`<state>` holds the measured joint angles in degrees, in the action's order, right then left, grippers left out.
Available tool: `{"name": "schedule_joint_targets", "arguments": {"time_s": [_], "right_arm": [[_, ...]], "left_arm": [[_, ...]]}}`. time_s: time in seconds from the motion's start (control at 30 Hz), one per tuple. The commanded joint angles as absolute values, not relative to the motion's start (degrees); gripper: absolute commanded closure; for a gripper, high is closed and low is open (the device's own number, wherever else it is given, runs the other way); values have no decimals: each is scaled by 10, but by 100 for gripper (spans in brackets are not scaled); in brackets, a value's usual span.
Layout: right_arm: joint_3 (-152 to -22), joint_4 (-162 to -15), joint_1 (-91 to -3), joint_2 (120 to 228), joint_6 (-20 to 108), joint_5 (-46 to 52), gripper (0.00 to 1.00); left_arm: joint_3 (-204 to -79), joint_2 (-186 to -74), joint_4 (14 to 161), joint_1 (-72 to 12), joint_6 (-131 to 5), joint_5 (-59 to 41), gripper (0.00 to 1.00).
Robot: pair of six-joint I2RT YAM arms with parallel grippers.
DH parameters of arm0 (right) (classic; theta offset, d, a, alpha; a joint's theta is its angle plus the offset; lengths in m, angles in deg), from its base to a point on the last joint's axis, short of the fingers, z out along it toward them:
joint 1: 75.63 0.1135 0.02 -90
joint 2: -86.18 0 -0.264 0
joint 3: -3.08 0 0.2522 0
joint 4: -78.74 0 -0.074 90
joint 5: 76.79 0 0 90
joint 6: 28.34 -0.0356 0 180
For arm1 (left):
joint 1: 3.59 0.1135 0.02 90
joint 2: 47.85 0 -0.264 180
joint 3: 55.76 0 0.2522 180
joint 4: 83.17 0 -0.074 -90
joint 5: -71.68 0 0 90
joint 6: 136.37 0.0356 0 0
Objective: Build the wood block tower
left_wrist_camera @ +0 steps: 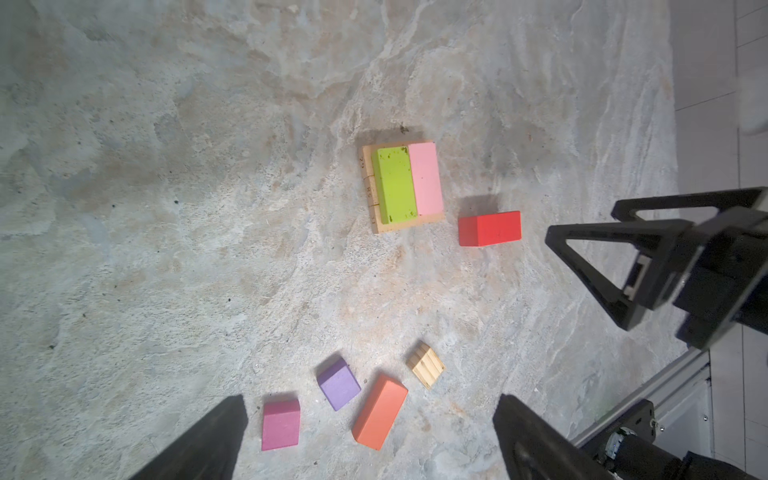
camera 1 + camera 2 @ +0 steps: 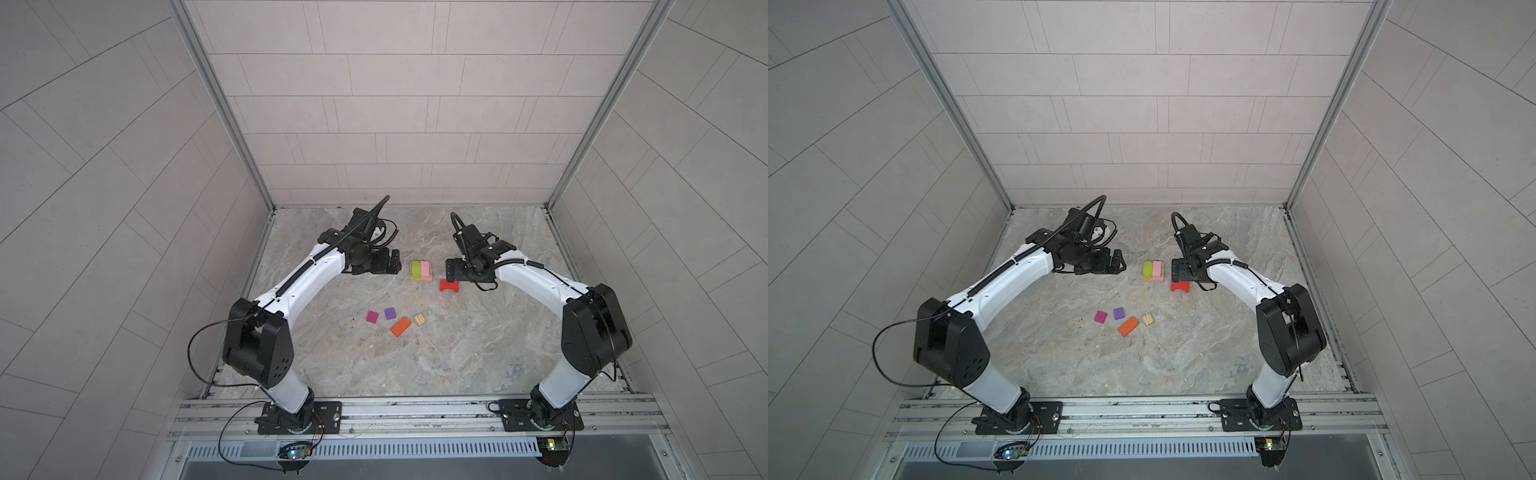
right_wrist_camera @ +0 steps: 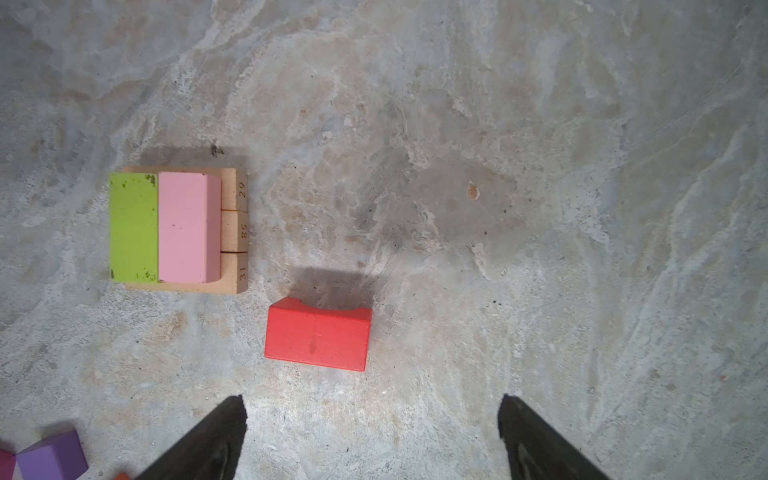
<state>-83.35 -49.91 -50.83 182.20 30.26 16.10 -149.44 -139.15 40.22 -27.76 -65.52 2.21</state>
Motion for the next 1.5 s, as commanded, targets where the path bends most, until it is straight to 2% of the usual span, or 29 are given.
{"name": "schedule_joint_targets", "arguments": {"time_s": [0.0, 0.43, 1.1, 1.47], "right_arm": [[-842, -486, -495, 1838, 283, 179, 6], [-879, -486, -476, 1911, 262, 191, 14], [-889, -500, -473, 1963, 246, 169, 27], [-896, -499, -473, 1975, 250, 165, 32]], "left_arm": [[-1472, -1346, 387, -270, -629, 39, 0], [-1367, -1210, 500, -260, -646, 3, 0], [-1339, -1226, 553, -224, -687, 76, 0], [-1386, -1232, 465, -224, -628, 44, 0]]}}
